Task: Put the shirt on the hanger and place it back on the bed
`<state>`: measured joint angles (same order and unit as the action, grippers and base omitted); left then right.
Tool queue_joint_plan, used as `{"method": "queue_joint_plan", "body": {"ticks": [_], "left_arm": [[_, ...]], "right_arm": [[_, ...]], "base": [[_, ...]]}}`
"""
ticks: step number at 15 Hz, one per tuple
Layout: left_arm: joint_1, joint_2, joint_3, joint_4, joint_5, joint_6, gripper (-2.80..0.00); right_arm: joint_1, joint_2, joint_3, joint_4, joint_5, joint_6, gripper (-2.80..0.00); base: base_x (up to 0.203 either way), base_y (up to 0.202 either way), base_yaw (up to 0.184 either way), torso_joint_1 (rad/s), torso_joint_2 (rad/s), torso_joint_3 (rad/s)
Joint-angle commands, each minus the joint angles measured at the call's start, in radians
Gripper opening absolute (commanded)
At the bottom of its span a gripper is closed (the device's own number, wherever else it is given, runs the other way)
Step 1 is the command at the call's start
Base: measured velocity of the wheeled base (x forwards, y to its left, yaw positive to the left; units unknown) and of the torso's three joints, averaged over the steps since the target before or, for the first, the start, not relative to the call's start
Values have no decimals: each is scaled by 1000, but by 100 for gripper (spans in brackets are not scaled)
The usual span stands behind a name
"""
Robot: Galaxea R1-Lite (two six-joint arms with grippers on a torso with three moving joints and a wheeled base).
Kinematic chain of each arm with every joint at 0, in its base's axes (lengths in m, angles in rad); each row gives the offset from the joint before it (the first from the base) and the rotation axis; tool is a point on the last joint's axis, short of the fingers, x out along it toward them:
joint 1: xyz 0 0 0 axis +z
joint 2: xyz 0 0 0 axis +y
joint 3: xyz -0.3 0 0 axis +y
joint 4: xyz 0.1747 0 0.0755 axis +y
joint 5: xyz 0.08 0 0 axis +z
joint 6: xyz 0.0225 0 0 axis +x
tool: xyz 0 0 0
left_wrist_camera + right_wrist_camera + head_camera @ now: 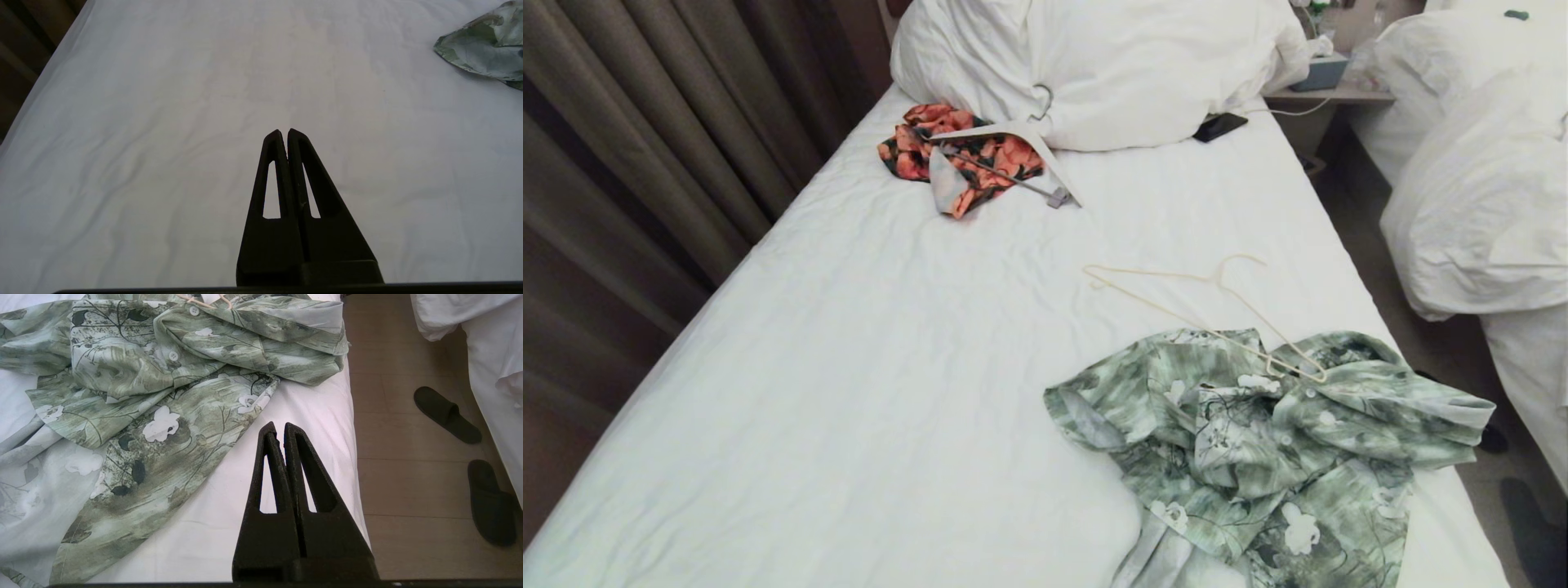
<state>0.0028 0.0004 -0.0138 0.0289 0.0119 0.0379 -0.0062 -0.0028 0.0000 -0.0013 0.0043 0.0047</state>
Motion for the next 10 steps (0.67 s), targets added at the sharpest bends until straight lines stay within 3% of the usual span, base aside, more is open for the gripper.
{"method": "queue_joint_plan", "body": {"ticks": [1, 10], "left_arm": [[0, 0, 0, 0, 0, 0, -280], [0, 0, 0, 0, 0, 0, -280]], "right_arm": [[0, 3, 0, 0, 0, 0, -280], [-1, 3, 0, 0, 0, 0, -280]], "base": [[0, 0, 0, 0, 0, 0], [0, 0, 0, 0, 0, 0]]}}
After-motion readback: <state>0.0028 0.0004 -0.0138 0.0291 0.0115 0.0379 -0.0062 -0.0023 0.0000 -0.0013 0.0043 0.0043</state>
